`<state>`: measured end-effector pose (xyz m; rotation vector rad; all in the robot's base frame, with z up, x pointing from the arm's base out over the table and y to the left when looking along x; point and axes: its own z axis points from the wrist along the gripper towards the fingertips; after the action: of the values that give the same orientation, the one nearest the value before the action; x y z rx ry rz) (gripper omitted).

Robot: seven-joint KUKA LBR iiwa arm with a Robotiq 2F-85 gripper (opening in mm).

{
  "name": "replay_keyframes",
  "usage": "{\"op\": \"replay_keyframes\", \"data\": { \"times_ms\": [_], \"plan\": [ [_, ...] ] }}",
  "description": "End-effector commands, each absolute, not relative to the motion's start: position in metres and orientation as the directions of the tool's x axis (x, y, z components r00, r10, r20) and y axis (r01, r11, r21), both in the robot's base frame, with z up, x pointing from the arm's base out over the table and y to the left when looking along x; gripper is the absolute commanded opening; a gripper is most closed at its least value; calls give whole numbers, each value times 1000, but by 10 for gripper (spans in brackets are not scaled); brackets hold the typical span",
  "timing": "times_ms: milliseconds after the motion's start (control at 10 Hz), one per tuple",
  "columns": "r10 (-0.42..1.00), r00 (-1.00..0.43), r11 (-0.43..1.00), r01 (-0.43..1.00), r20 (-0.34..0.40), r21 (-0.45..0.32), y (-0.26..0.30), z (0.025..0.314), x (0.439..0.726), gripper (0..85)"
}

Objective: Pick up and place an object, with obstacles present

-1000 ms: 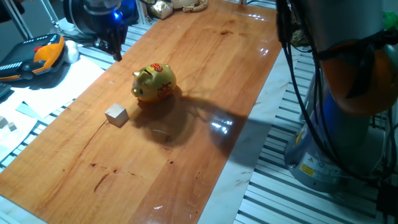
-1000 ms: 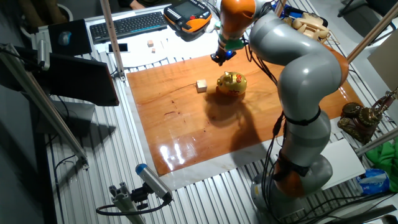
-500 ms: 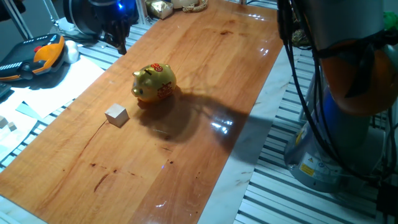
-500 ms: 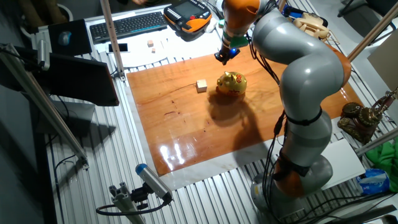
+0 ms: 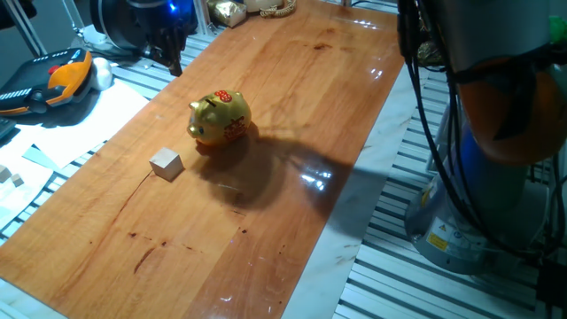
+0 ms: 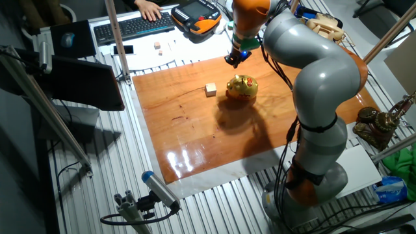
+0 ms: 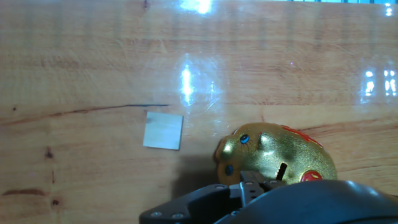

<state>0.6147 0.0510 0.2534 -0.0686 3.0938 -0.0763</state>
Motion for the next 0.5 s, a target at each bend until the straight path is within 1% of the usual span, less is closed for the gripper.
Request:
{"op": "replay_keyframes", "data": {
  "times_ms": [0, 200, 400],
  "plan": [
    [-48, -998, 997, -45, -47, -56, 51, 254, 614, 0],
    [-33, -998, 997, -30, -52, -69, 55, 261, 611, 0],
    [-6, -999, 1000, -5, -43, -19, 56, 262, 609, 0]
  ]
}}
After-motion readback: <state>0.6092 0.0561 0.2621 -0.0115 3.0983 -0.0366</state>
